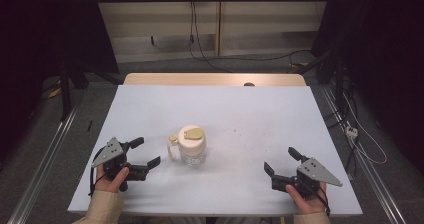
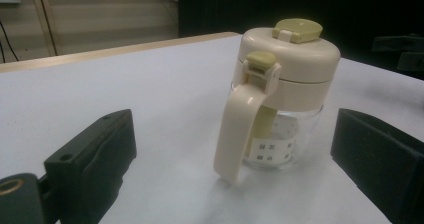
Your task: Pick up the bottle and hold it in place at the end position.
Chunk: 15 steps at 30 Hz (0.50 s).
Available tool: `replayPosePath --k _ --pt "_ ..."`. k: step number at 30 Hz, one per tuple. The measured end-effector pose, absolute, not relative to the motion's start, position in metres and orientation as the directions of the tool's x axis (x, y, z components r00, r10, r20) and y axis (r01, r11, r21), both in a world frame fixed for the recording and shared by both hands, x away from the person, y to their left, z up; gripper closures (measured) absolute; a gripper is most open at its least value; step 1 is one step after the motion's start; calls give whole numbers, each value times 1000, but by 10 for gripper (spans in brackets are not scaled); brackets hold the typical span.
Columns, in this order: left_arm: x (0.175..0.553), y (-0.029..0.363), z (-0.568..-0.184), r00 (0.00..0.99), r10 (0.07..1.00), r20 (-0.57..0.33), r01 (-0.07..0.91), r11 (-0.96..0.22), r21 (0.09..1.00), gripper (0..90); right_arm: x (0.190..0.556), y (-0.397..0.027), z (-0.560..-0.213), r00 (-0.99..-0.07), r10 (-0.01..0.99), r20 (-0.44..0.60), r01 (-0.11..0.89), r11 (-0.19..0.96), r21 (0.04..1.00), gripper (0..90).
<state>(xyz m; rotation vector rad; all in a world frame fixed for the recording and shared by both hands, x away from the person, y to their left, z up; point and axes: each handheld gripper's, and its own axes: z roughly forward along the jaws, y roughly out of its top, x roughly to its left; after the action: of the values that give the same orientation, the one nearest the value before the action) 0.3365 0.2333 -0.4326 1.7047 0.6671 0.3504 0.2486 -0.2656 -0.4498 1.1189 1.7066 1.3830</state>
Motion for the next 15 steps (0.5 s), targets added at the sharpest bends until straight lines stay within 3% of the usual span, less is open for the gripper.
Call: replayPosePath --k 15 --pt "334 222 -429 804 582 -118 232 -124 965 41 248 -266 -449 -411 911 20 203 70 977 39"
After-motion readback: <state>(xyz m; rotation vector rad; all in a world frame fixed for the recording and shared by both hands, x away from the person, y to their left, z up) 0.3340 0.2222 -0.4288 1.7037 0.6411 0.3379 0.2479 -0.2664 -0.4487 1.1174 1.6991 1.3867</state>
